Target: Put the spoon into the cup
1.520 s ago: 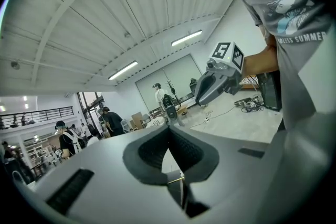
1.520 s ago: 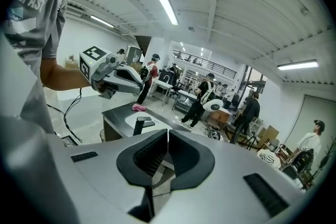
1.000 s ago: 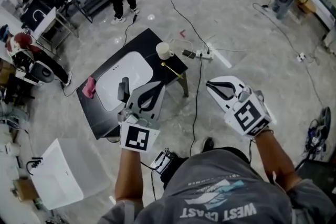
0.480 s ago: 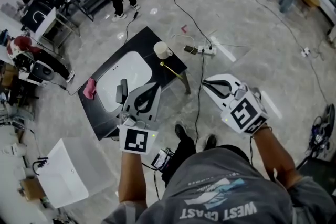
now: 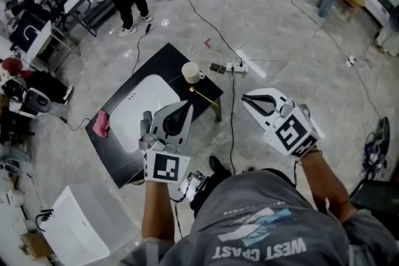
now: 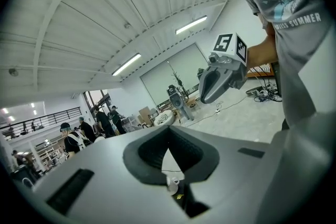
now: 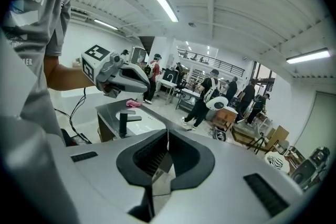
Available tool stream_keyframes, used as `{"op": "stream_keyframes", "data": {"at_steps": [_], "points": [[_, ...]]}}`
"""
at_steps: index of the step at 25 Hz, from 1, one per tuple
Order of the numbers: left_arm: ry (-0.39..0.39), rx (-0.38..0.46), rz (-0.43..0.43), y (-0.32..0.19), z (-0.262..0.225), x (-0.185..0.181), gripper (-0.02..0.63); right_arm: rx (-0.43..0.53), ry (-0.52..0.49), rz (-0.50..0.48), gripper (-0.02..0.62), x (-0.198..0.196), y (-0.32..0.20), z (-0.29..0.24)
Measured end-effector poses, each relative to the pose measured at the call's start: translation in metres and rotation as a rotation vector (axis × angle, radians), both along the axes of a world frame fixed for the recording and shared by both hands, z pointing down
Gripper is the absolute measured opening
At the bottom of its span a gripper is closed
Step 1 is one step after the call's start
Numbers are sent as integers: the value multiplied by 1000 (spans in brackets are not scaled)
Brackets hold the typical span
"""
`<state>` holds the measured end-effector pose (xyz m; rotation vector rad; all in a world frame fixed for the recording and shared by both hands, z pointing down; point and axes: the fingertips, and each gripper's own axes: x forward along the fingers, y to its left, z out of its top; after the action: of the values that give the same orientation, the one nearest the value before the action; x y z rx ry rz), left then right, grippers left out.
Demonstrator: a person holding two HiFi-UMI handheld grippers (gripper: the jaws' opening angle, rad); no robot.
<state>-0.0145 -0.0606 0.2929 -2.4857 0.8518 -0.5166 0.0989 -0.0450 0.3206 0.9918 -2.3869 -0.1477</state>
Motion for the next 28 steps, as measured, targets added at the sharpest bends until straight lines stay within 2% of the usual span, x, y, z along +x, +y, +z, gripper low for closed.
{"op": "stream_keyframes", "data": {"at_steps": [13,18,21,28], "points": [[69,-42,65,-54,21,-31,2,-47,38,63,32,-45,-50,18],[84,-65,41,-66,31,-34,2,-86,42,33,32,-51,-66,38],[57,-73,12,-75,37,-32,2,-116,33,0,32,-52,-77,51],[51,-96,-68,-89,47,-20,2,-159,54,-88,34,-46,-100,83]]}}
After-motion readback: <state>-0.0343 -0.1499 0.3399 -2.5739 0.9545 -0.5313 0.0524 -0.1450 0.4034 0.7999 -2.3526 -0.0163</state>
